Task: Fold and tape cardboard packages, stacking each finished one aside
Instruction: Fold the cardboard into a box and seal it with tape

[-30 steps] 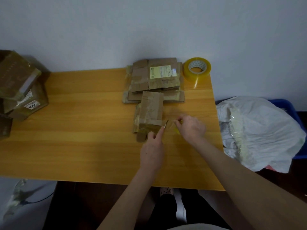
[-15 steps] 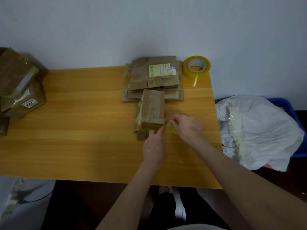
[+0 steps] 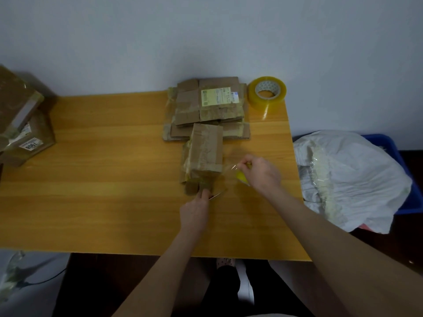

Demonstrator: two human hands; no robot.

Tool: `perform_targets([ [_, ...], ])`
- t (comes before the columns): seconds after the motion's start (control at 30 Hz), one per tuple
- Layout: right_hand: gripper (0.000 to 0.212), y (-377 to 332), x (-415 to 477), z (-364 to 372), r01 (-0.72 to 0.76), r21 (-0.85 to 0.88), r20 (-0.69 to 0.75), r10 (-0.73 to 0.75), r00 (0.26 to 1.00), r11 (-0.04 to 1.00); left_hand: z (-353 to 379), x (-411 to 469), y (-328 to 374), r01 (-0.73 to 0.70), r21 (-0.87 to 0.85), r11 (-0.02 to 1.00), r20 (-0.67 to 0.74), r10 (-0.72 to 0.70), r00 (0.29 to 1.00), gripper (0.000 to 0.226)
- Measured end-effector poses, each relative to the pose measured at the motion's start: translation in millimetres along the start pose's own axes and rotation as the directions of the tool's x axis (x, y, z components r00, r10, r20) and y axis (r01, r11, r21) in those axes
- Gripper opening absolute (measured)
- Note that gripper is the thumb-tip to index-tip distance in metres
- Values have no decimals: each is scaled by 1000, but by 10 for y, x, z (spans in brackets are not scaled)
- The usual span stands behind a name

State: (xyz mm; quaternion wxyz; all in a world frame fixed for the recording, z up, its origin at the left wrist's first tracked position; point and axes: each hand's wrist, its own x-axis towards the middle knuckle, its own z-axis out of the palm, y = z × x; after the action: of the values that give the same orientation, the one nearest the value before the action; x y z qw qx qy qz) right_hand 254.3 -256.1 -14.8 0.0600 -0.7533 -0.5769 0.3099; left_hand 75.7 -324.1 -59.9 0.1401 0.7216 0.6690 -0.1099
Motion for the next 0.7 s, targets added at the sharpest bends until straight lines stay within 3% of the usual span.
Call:
perform_targets([
  [0.07,18,25,25,57,-4,28,12,3,1000,1000,6,32,-50,-17,28,999,-7,17,1000,32],
  [0.13,16,43,45,102,-3,38,14,2,1000,999,-49,49,-57,-123,25,992,-205,126,971,30],
  [0.23,16,22,52,126,7,6,31,-8,1000,1000,-164,196,57,-364,11,931,-541,312,781,31],
  [0.27,15,12,52,126,13,-2,36,-13,999,1000,-217,264,92,-389,14,921,-549,332,767,36],
  [0.4,13,72,41,74,32,-56,35,-30,999,998,-261,460,-58,-317,-57,947,-442,261,858,62],
  [0.5,16,208,38,32,18,-75,26,-16,1000,997,-272,518,-271,-298,-164,940,-399,213,892,69],
  [0.6,14,276,41,37,27,40,31,-28,999,999,-316,550,-316,-332,-183,925,-389,242,889,64],
  [0.7,13,239,11,57,61,284,-17,-59,998,957,-351,531,-293,-347,-209,914,-395,245,885,45],
])
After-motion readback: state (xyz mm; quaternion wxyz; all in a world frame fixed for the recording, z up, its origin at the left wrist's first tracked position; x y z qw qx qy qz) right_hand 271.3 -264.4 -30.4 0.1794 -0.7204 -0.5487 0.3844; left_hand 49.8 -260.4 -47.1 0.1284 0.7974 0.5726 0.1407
